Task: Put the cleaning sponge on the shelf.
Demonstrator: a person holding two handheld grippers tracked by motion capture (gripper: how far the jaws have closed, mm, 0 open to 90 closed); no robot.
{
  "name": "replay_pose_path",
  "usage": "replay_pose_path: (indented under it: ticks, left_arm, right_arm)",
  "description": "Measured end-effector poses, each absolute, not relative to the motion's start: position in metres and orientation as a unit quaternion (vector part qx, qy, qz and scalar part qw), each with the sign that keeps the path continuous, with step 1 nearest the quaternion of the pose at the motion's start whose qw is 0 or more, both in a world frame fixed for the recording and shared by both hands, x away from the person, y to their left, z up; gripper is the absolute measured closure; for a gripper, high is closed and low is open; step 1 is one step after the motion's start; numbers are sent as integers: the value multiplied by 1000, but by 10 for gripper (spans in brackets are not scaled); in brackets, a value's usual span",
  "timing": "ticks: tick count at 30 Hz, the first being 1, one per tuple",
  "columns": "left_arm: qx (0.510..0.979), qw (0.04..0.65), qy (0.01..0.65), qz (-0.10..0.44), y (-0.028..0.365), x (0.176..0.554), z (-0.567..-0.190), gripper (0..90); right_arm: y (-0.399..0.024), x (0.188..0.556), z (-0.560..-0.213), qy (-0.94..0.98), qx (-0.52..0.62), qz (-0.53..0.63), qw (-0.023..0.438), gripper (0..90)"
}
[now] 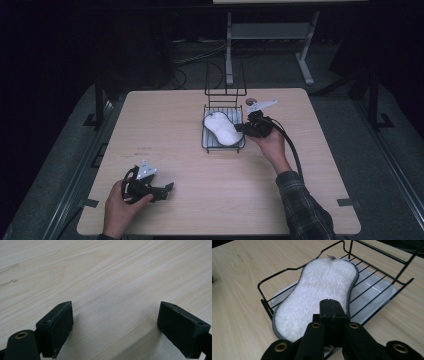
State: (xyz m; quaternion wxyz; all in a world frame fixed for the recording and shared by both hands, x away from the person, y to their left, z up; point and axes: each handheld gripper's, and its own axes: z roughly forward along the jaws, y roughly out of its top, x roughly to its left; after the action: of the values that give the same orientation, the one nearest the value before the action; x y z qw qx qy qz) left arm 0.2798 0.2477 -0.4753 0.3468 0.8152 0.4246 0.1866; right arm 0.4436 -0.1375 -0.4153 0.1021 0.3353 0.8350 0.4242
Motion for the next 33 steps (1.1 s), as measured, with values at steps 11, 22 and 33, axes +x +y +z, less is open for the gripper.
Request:
replay_pose_path:
  ticks: [11,22,33]
  left_arm:
    - [815,347,425,187,248,280,-475,126]
    - [815,347,425,187,248,280,-475,126]
    - [815,347,424,187,248,280,-475,126]
  right_arm:
    - [-175,413,-406,822,354,434,103,618]
    - [-207,375,-418,815,381,422,116,371]
    - [-233,329,-438,823,390,394,126,339]
